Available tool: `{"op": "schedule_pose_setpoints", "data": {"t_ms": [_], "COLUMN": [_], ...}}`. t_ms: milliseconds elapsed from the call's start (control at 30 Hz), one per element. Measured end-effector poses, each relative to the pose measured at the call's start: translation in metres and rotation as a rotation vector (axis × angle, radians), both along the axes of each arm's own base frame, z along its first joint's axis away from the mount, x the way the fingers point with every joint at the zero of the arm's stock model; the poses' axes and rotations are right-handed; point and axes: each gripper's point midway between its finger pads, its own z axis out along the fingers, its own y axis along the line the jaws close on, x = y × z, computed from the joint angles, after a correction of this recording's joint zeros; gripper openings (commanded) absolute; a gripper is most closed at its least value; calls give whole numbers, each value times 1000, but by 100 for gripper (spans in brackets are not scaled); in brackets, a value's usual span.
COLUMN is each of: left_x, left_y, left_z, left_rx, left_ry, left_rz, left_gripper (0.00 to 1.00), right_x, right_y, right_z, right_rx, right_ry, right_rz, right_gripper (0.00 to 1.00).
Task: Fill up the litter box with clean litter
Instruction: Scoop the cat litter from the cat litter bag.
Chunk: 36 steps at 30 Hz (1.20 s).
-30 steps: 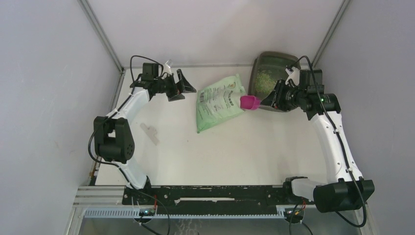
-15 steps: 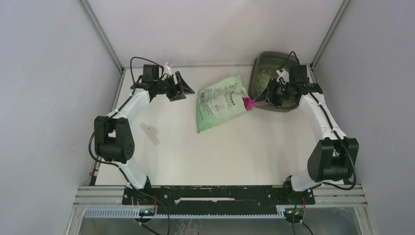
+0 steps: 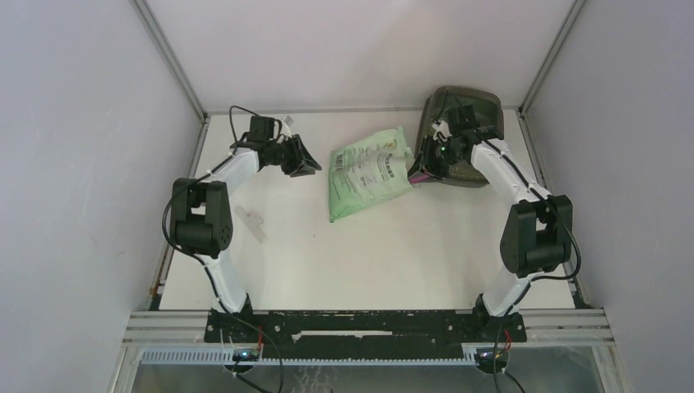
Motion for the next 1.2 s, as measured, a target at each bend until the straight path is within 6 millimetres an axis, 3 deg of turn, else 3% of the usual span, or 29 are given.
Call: {"op": "schedule_pose_setpoints", "data": {"t_ms": [233,700,1200], "left_x": [0,-25,-26], "left_y": [4,-16,-17], "left_z": [-8,-58,-61], "left_rx": [39,127,135], "left_ry": [10,125,120], "left_rz": [15,-68,-84], "left_gripper": [34,32,30], "right_x": [-5,20,35], "right_y": [13,47,85], "right_z": [-18,-36,-56], "right_rx": [-40,97,312], "right_ry": [40,8,-36], "right_rz": [30,72,119], "right_gripper": [0,0,0]}}
